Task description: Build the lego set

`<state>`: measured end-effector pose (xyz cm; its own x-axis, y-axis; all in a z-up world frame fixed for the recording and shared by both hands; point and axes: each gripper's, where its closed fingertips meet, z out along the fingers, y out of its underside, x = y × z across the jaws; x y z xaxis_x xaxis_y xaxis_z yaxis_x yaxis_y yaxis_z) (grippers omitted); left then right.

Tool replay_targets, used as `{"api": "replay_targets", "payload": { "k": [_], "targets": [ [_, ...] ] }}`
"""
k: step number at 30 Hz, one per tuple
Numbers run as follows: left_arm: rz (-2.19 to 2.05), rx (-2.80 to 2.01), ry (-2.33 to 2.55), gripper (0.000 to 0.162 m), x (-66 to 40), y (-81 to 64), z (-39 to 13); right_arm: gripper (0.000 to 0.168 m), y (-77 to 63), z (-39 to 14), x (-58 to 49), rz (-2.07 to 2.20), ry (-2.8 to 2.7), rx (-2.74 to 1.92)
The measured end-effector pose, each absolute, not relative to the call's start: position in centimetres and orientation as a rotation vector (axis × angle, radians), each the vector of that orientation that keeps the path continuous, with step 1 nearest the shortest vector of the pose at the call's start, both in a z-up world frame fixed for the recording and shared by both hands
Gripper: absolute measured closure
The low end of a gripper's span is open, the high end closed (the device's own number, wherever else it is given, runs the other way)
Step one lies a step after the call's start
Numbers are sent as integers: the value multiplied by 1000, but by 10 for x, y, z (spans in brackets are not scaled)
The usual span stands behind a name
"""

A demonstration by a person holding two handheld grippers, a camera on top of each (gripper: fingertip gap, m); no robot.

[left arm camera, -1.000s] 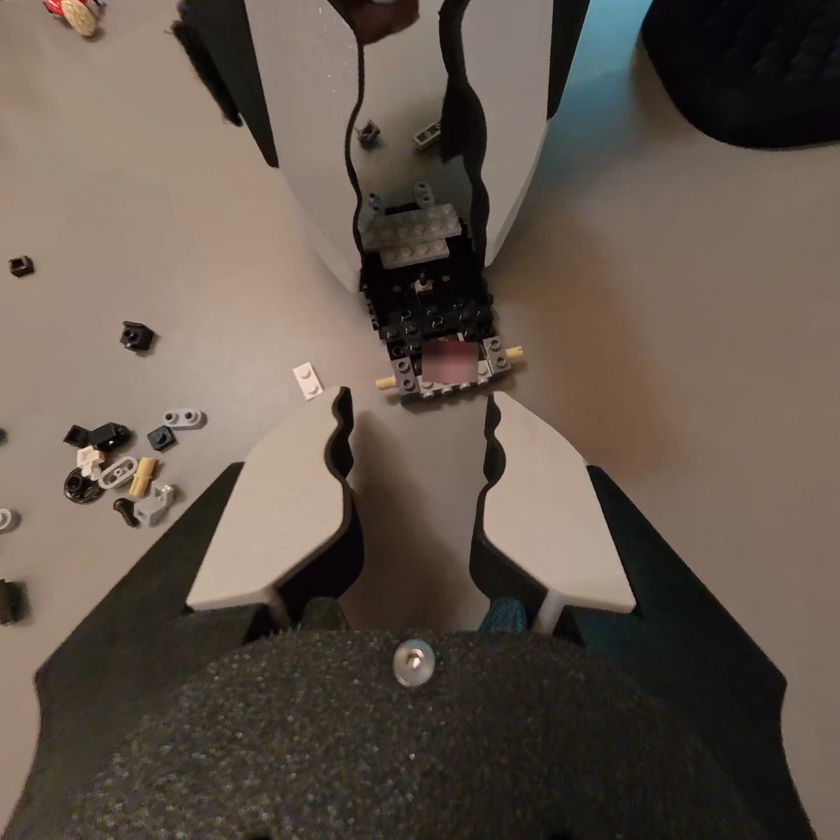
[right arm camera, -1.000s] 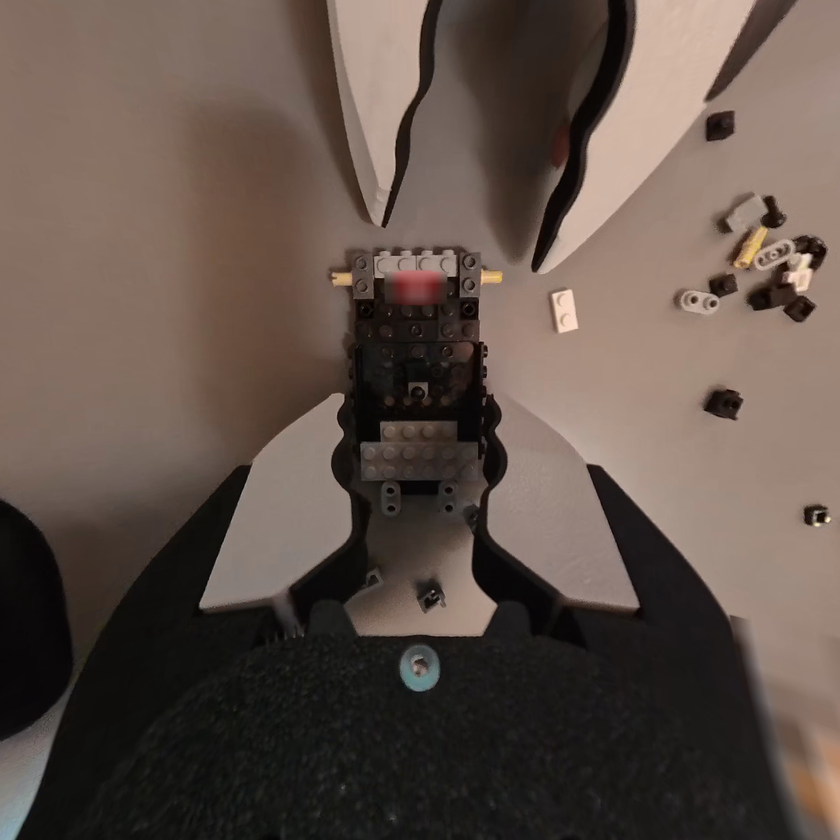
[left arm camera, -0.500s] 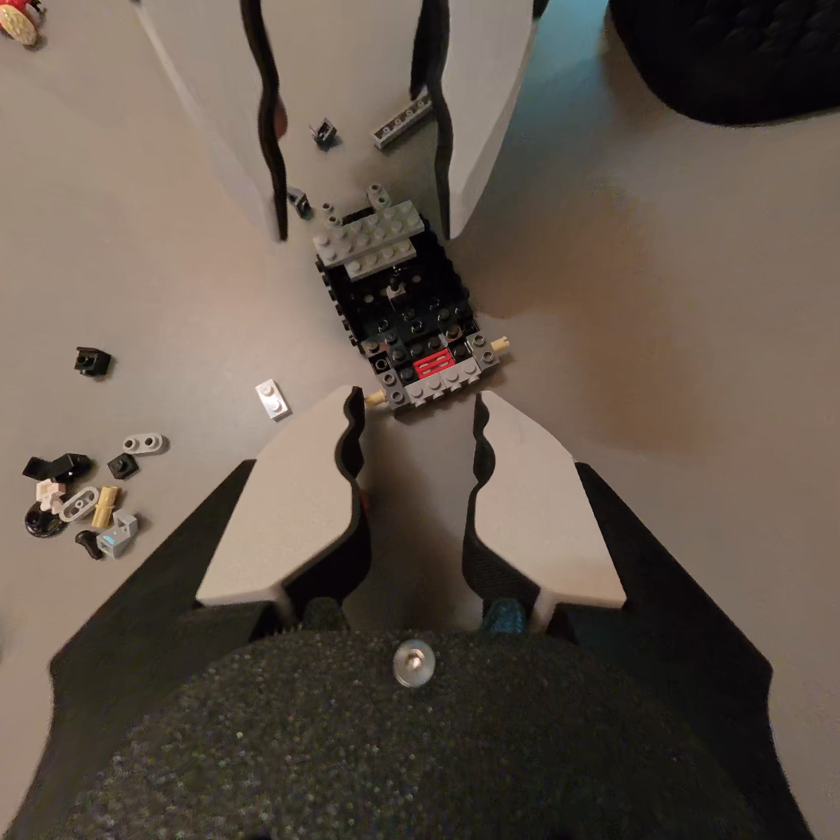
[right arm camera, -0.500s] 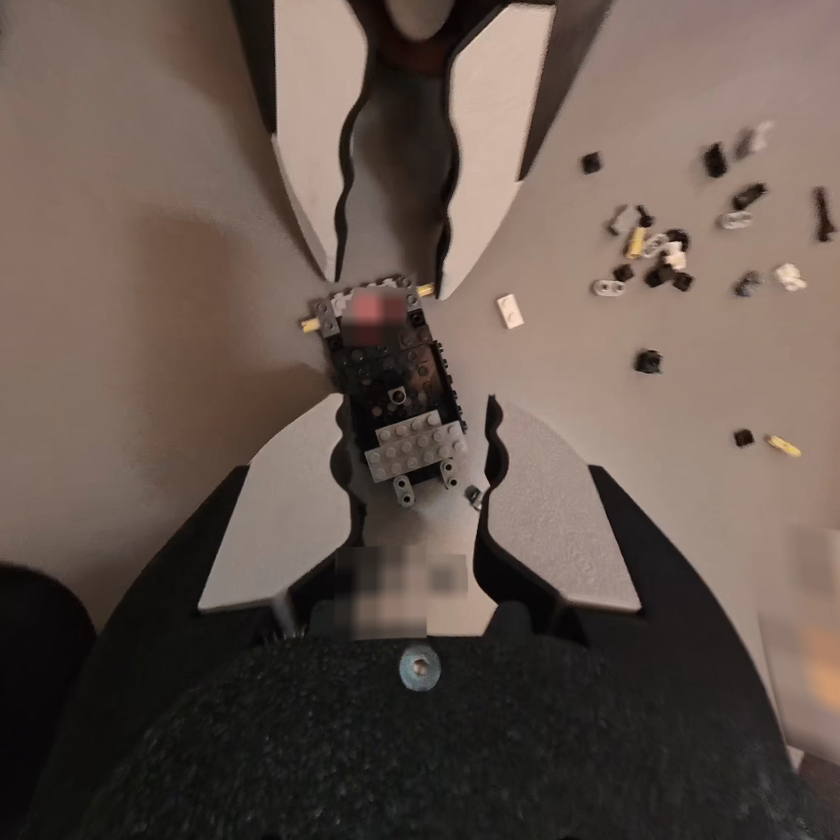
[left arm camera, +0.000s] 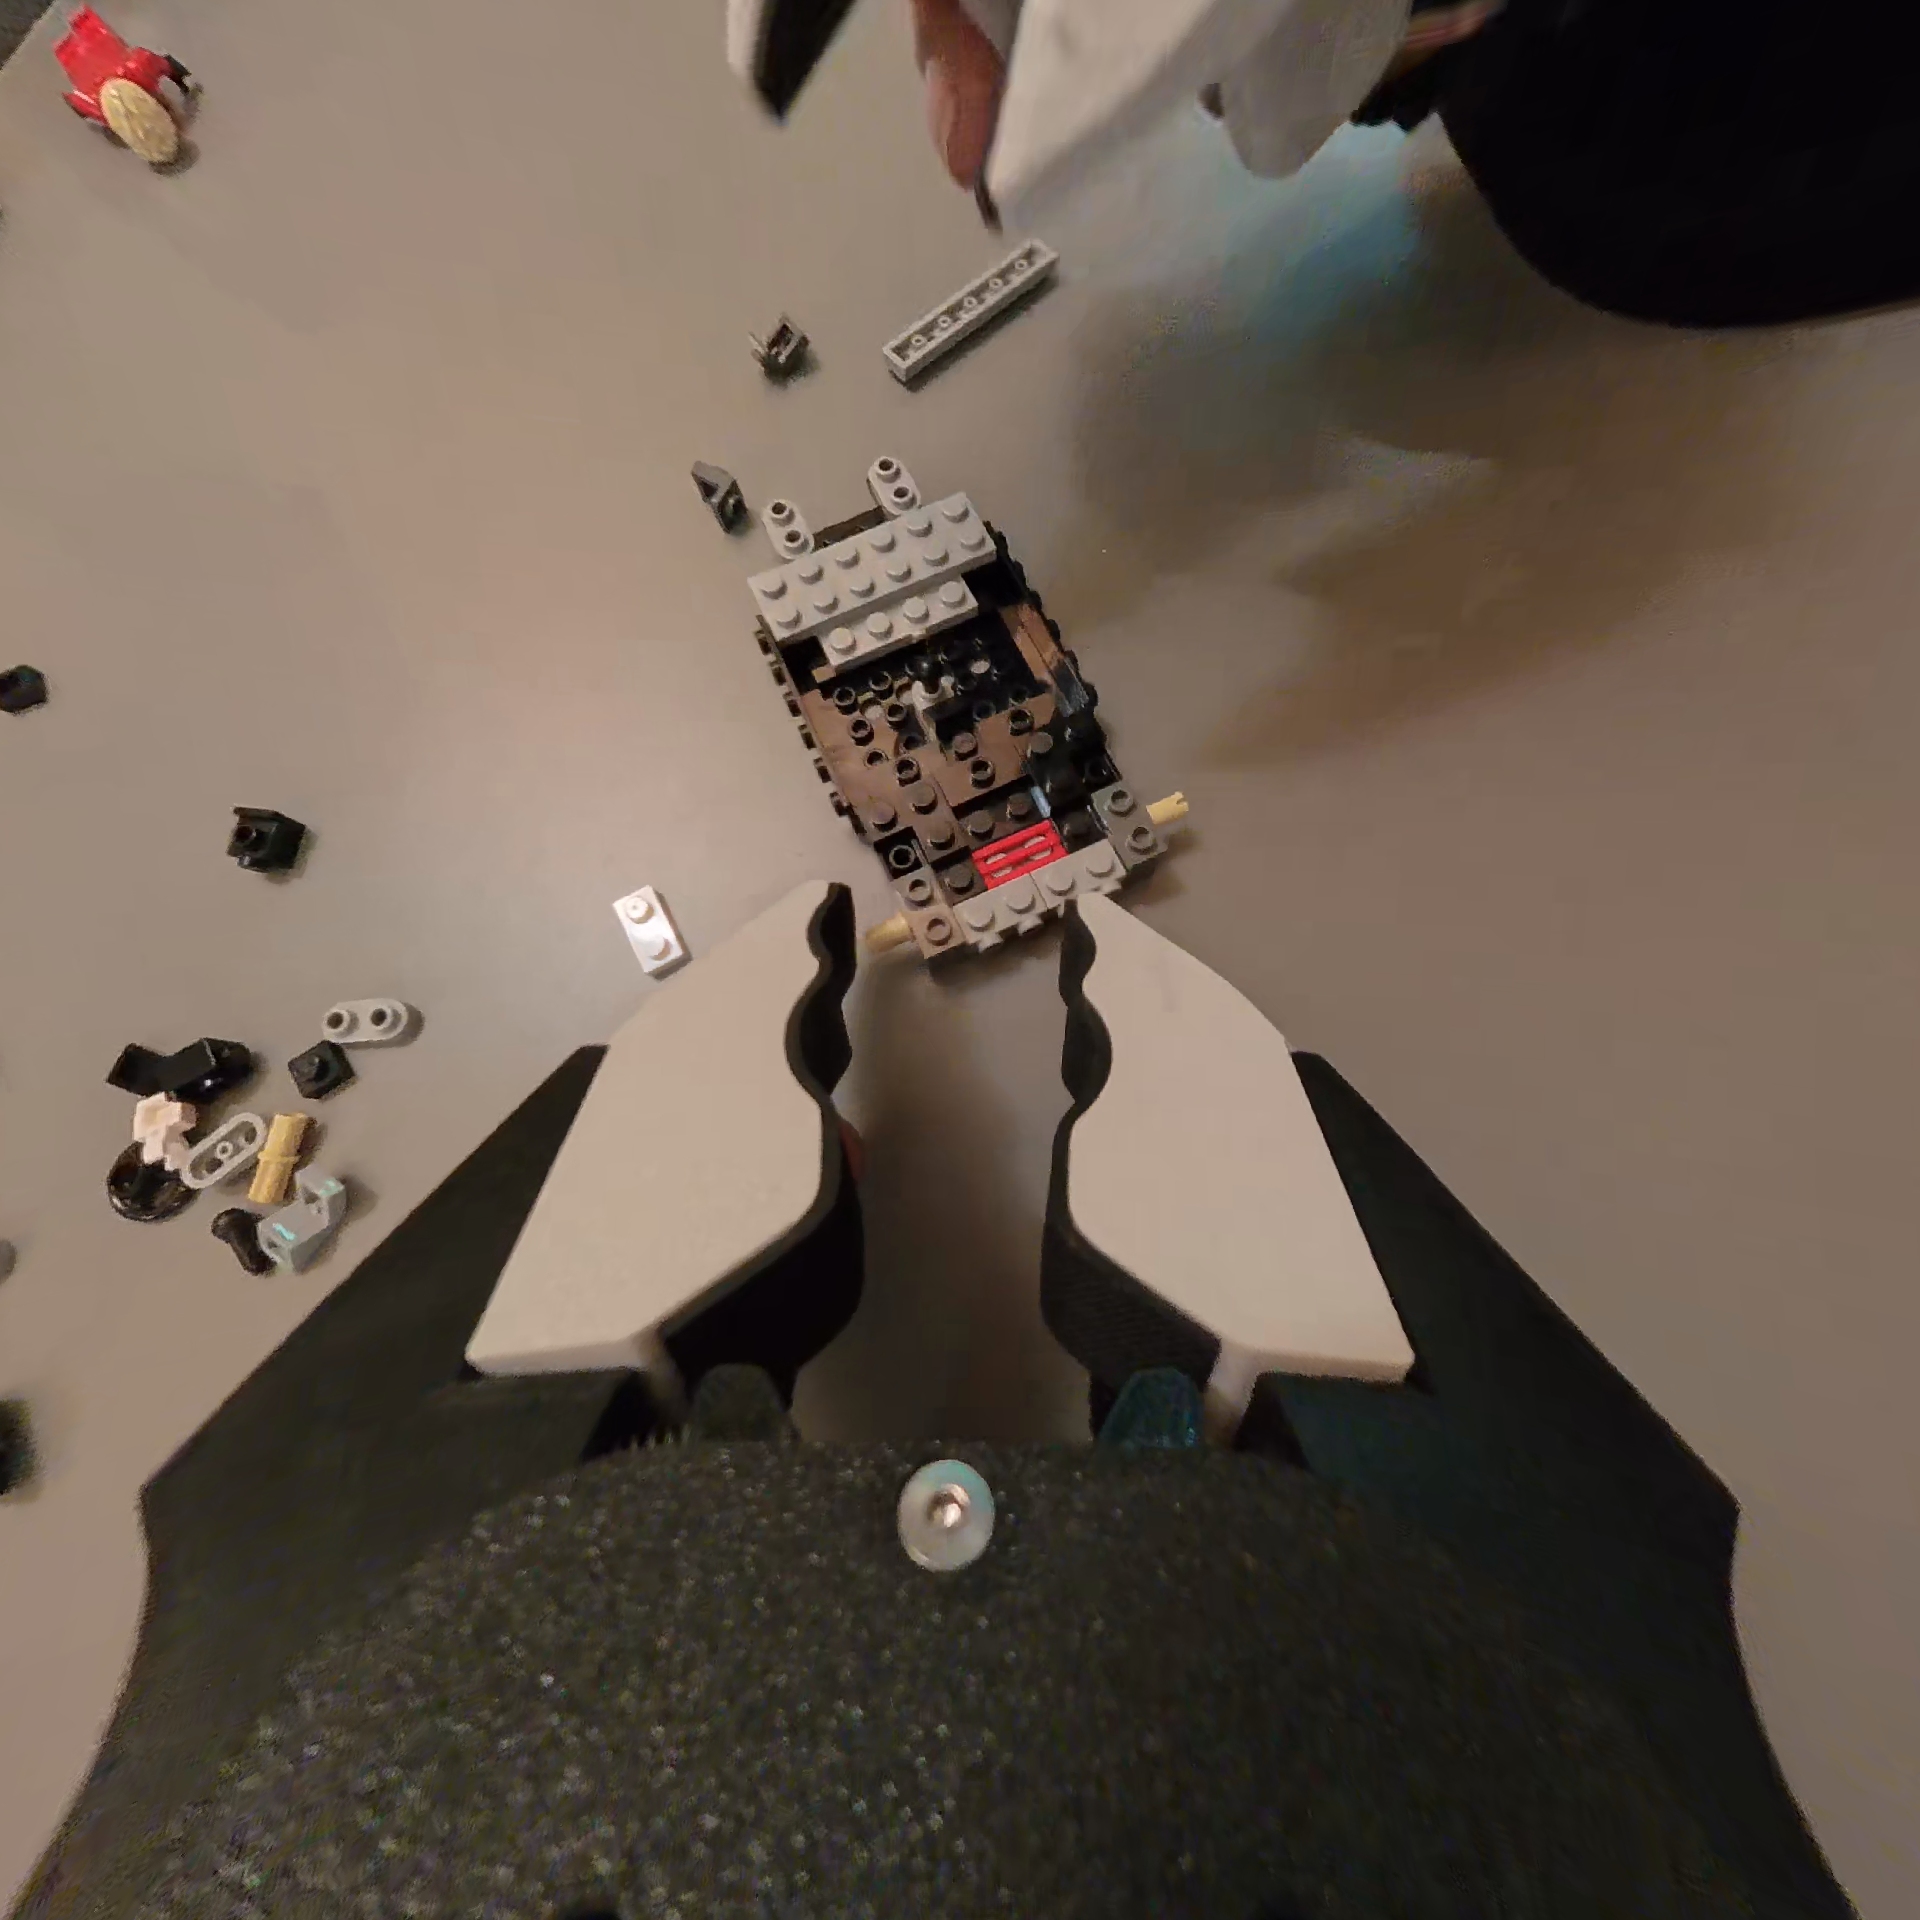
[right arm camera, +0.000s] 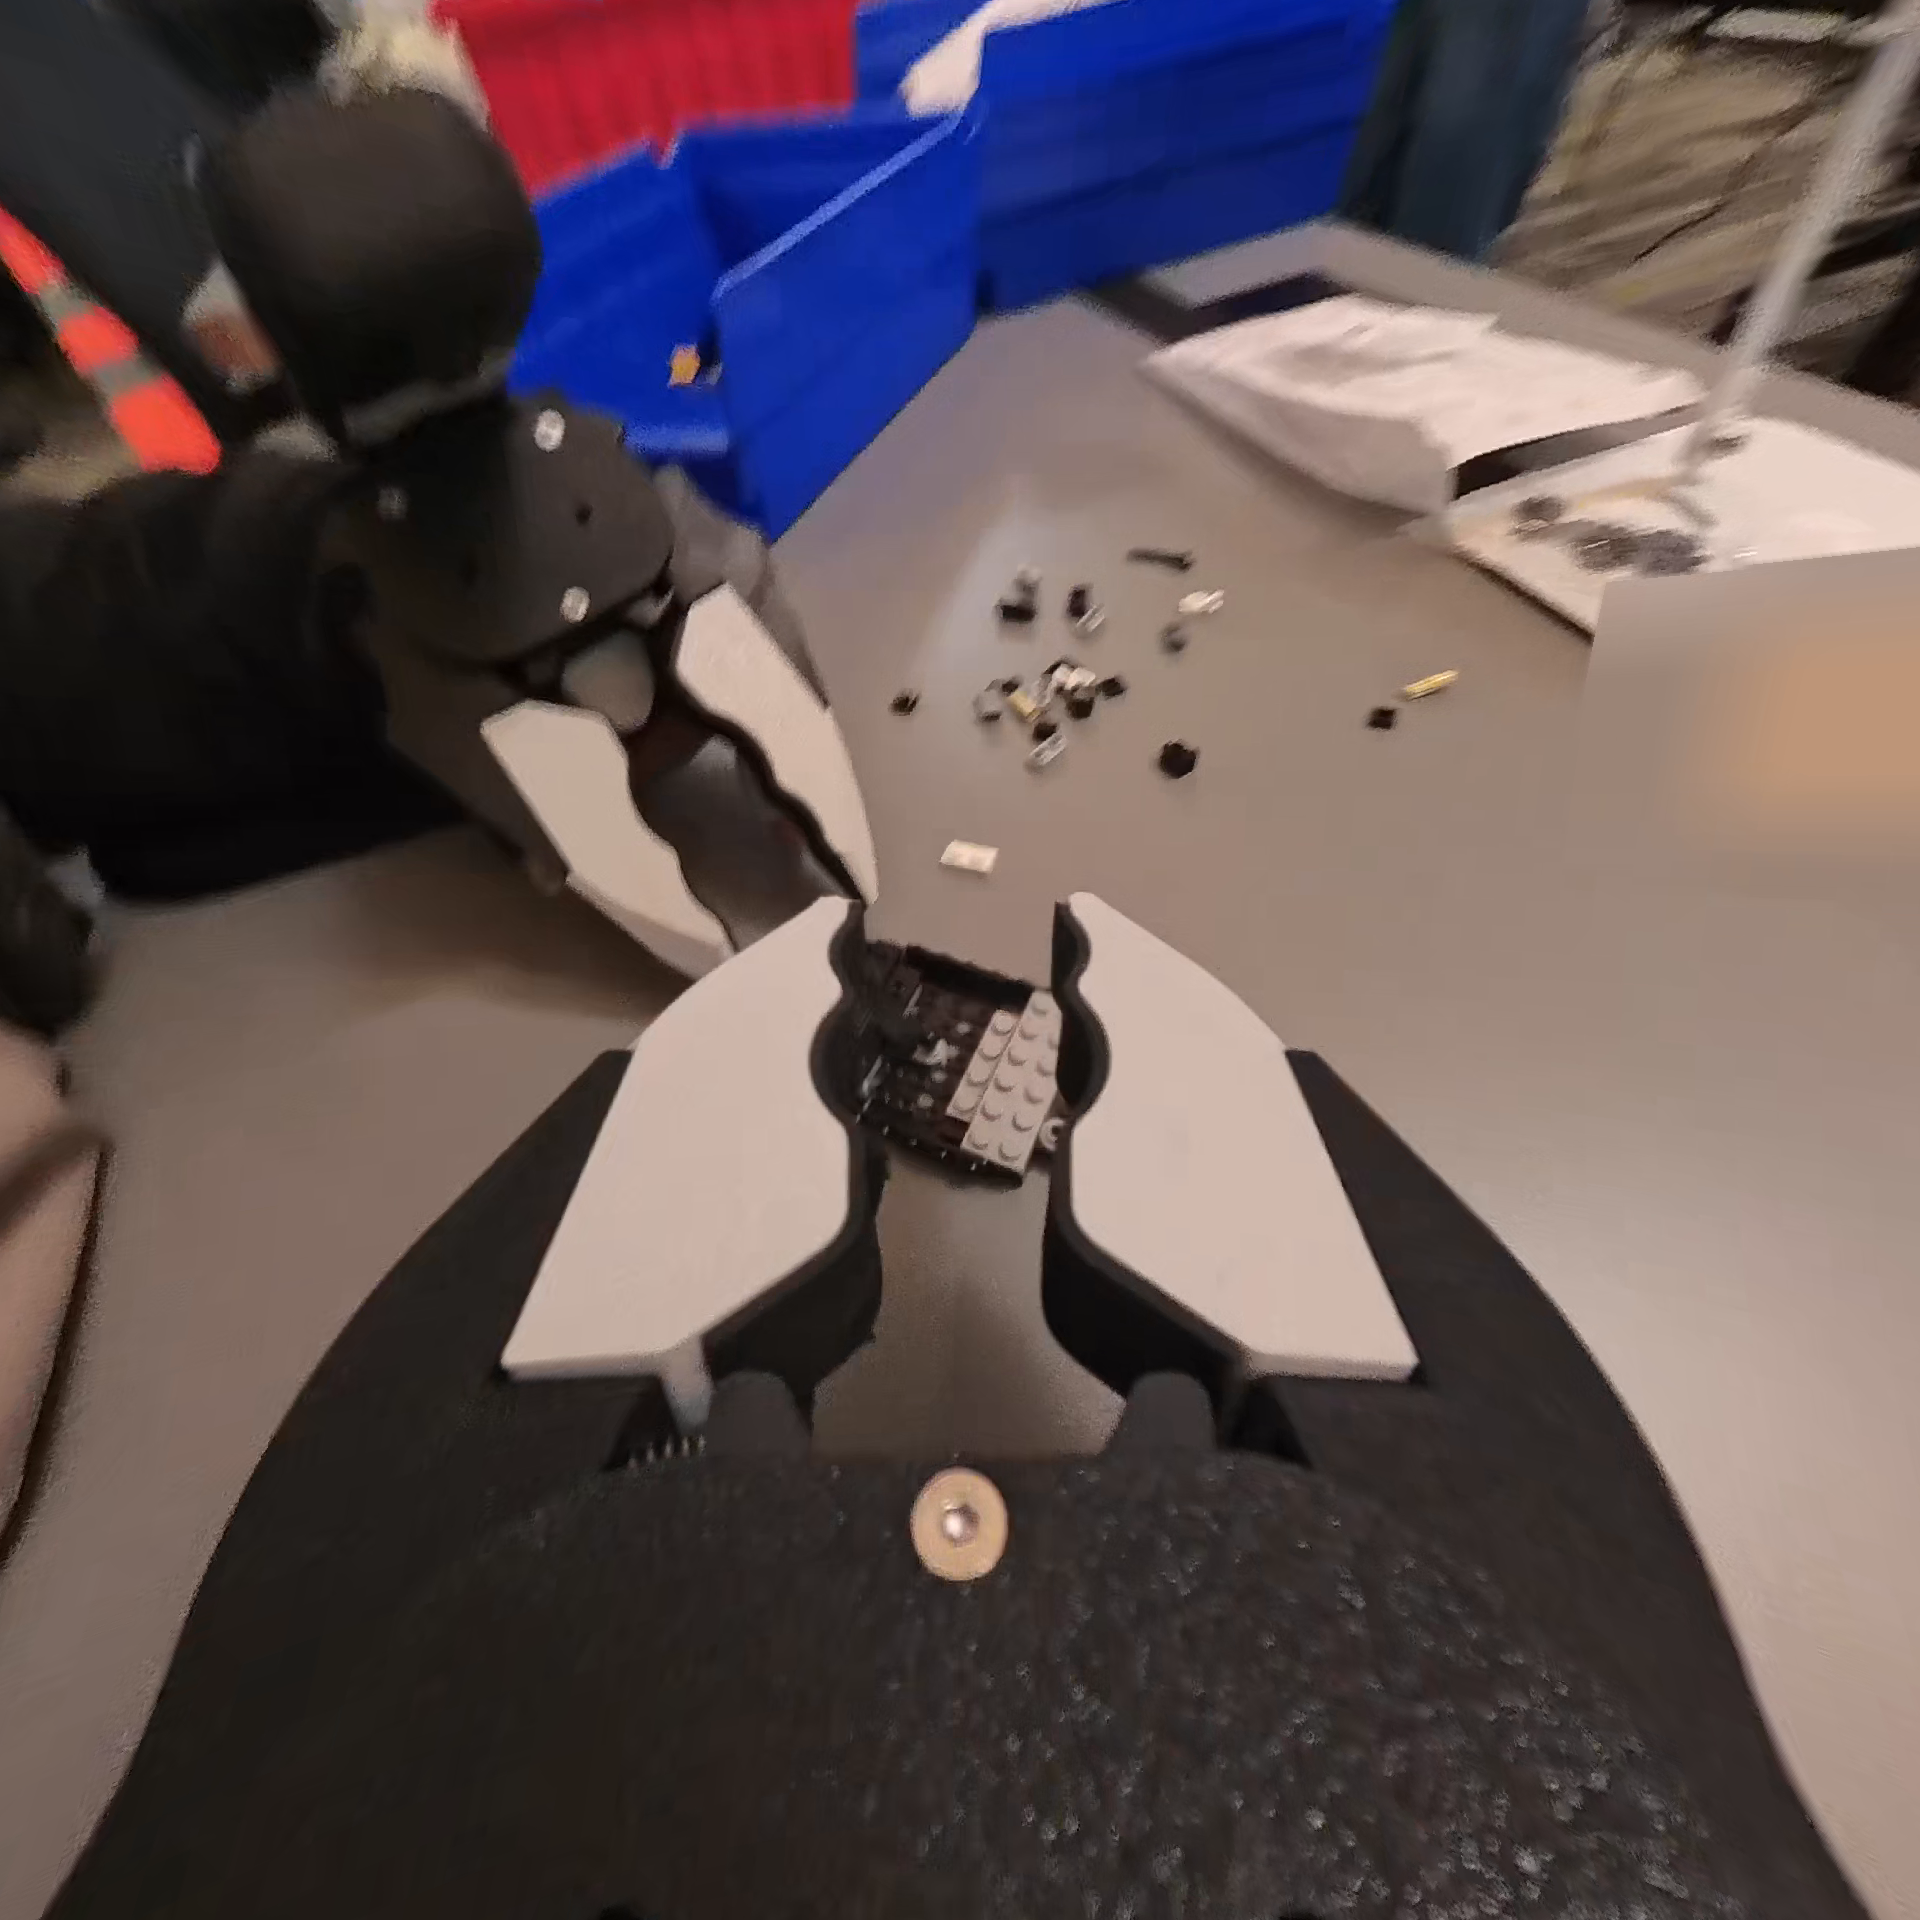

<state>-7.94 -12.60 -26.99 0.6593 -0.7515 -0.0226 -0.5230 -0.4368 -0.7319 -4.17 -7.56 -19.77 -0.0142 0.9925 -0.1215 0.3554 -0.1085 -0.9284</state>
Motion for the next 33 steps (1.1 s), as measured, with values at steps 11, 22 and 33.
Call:
{"api": "replay_targets", "payload": {
  "k": [11, 22, 33],
  "targets": [
    [-372, -2141, 974, 127, -77, -124, -272, 144, -51, -166, -34, 999, -1136, -1516],
    [-288, -1860, 813, 127, -83, -104, -217, 151, -41, -82, -13, 968, -804, -1252],
    [-226, -1552, 505, 159, -114, -102, -141, 168, -27, -105, -15, 755, -833, -1278]
  ]
}}
